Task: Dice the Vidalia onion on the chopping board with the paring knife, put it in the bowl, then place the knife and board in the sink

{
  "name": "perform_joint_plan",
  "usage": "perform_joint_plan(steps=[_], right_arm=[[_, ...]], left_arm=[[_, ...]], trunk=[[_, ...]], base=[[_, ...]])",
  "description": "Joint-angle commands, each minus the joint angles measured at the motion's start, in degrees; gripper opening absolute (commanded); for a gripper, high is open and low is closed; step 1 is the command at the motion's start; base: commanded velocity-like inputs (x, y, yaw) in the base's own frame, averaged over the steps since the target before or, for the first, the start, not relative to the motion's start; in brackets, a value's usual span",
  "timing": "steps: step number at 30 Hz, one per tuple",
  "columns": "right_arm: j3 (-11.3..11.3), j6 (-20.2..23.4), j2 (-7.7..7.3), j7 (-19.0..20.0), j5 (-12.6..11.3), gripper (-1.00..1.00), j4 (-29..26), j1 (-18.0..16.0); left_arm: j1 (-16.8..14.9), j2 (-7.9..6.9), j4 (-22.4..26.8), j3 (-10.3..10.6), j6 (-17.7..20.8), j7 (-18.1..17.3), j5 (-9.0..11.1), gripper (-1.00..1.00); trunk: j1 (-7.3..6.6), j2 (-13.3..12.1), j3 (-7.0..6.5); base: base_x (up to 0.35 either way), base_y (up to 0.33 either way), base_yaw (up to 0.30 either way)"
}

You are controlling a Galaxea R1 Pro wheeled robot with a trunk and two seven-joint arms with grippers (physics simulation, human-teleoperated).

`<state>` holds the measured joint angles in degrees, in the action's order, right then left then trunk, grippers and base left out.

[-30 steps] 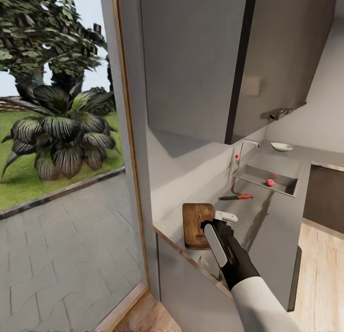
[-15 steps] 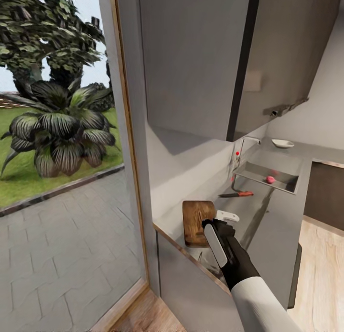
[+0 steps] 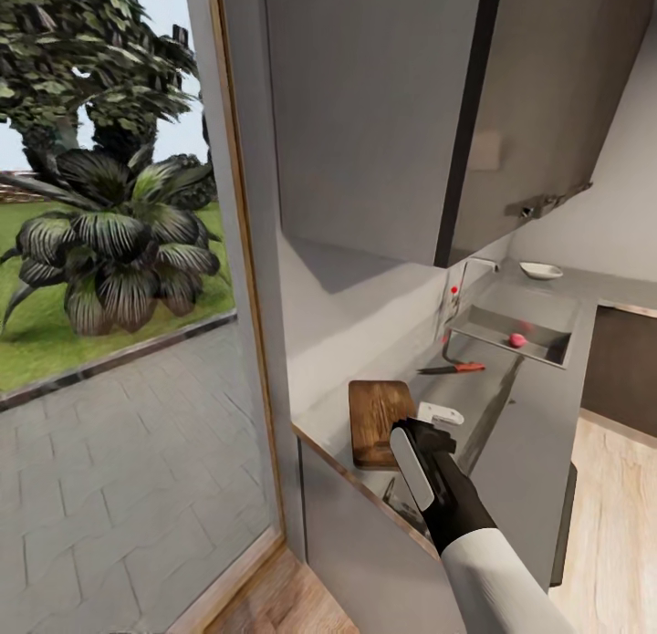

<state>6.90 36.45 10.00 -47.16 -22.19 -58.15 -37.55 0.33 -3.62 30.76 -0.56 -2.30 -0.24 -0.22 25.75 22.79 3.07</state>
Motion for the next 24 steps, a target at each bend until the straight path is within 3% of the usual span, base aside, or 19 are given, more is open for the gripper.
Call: perform_joint_plan(steps=[1, 13, 24], right_arm=[[0.1, 0.2, 0.00, -0.5, -0.4, 1.00, 0.0, -0.1], [0.1, 0.3, 0.00, -0.5, -0.4, 1.00, 0.0, -0.1], [0.0, 0.3, 0.00, -0.5, -0.3, 1.00, 0.0, -0.1]], left_arm=[[0.0, -0.01, 0.1, -0.1, -0.1, 0.0, 0.0, 1.00], [0.0, -0.05, 0.1, -0.1, -0.1, 0.0, 0.0, 1.00], [0.0, -0.04, 0.1, -0.1, -0.1, 0.0, 0.0, 1.00]], trunk=[[0.04, 0.1, 0.16], [0.04, 0.1, 0.54], [0.04, 0.1, 0.84]], base=[[0.000, 0.000, 0.000], [0.000, 0.103, 0.000], [0.000, 0.011, 0.000]])
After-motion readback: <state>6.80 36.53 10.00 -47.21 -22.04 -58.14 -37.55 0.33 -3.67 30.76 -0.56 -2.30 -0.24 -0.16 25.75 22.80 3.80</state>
